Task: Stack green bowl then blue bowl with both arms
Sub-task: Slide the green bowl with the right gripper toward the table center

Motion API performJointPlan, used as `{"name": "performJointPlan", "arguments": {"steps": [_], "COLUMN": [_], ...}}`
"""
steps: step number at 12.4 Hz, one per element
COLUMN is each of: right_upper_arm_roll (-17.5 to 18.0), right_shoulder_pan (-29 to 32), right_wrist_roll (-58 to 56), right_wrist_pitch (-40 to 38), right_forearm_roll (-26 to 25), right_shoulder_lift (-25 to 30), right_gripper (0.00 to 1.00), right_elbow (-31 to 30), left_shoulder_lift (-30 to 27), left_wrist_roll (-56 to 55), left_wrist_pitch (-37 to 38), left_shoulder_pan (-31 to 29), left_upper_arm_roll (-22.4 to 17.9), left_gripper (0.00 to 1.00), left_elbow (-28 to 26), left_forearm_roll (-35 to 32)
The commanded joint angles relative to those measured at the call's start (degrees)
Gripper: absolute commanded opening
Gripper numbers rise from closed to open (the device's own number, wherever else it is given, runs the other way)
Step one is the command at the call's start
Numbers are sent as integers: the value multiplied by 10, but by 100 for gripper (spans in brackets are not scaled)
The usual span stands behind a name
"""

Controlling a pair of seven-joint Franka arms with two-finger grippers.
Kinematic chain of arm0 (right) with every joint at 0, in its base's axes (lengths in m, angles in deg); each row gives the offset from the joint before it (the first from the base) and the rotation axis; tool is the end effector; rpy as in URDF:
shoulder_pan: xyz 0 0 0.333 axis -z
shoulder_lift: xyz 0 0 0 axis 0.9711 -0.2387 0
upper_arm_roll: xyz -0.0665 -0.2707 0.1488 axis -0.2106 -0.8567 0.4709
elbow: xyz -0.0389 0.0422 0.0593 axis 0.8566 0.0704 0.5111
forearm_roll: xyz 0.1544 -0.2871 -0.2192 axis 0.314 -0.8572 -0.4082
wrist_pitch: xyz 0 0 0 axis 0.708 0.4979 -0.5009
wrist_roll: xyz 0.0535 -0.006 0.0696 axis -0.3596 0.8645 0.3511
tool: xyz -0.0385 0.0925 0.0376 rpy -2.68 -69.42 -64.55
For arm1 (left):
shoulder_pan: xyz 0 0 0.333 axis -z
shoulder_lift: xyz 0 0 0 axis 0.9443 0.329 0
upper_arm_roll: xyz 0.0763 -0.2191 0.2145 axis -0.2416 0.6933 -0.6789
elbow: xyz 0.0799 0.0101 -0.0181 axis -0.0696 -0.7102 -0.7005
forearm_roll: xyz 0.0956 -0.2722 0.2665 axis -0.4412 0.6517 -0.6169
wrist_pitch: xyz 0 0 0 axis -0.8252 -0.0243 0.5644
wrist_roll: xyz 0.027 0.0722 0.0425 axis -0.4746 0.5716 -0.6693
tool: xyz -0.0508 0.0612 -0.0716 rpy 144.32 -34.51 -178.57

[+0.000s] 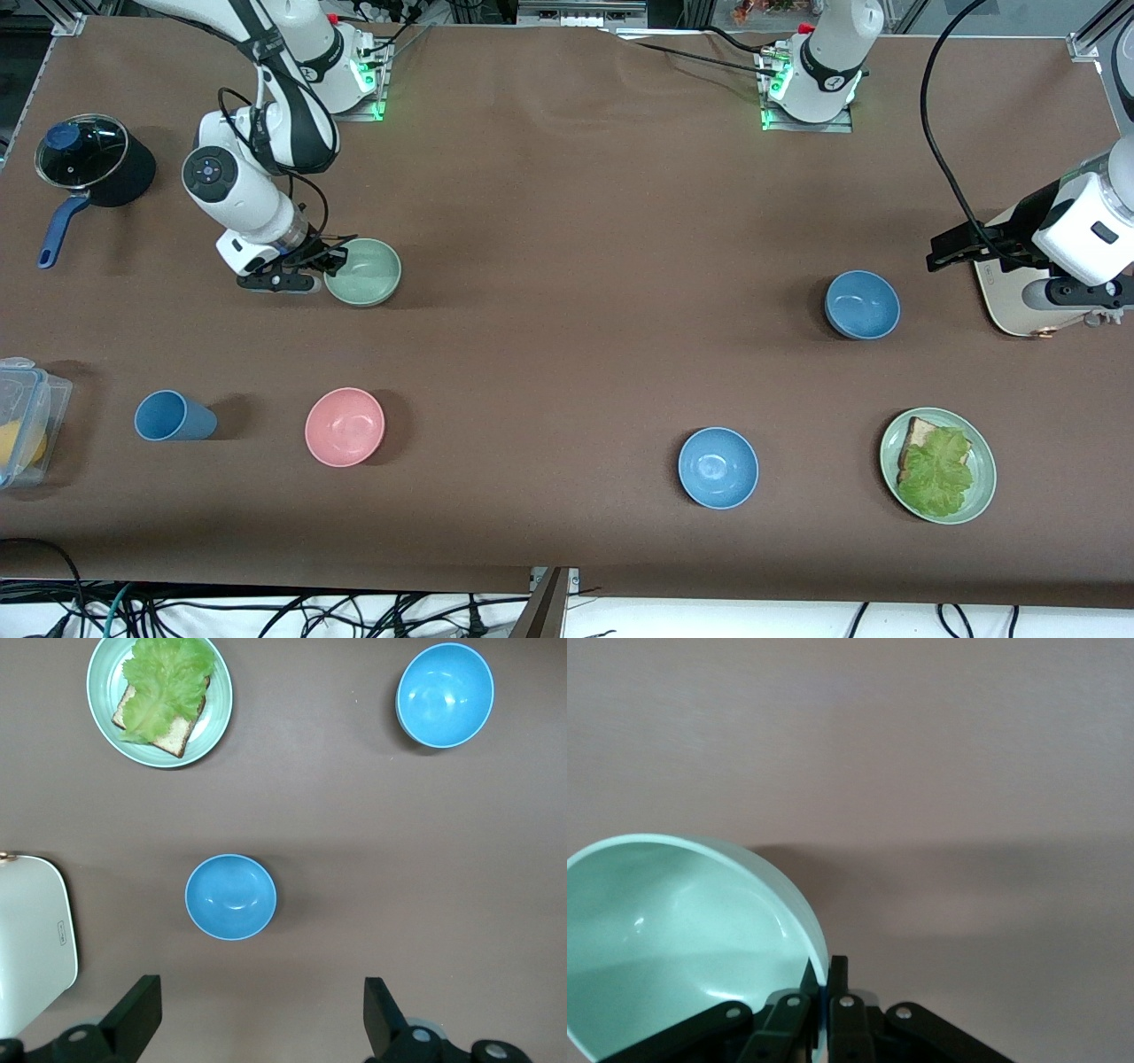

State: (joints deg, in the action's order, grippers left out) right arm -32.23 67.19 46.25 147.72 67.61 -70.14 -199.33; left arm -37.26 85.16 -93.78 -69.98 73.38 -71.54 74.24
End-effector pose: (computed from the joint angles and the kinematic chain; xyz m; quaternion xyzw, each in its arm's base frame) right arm 0.4823 0.1044 0.2511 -0.9994 0.0261 0.0222 0.0003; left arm 0.6011 -0.0219 0.5719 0.9980 0.0263 -0.0518 0.0241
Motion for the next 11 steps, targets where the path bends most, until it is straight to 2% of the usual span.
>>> {"name": "performJointPlan", "arguments": {"steps": [1,3,7,9,11], "right_upper_arm_roll": [62,103,106,106,105], "right_shoulder_pan": [0,-39,-182,-215,-243], "right_wrist_roll": [89,211,468,521,568], "right_wrist_pitch": [-81,-89,-82,-50,2], "right_forearm_roll": [2,6,-3,-2,-3], "right_shoulder_lift": [-10,-59,-211,-251,-278], "right_gripper": [0,0,0,0,0], "right_elbow": [93,169,344,380,383], "left_shoulder_lift": [10,15,15,16,15], "left_wrist_roll": [-5,-5,-6,-9,-8], "left_wrist_pitch": [10,9,9,9,9], "left_shoulder_pan": [3,2,2,2,2], "left_upper_arm_roll": [0,0,0,0,0], "left_gripper": [100,100,100,100,100], "left_elbow": [17,17,17,17,16], "left_forearm_roll": [-7,-6,-7,-7,-7]}}
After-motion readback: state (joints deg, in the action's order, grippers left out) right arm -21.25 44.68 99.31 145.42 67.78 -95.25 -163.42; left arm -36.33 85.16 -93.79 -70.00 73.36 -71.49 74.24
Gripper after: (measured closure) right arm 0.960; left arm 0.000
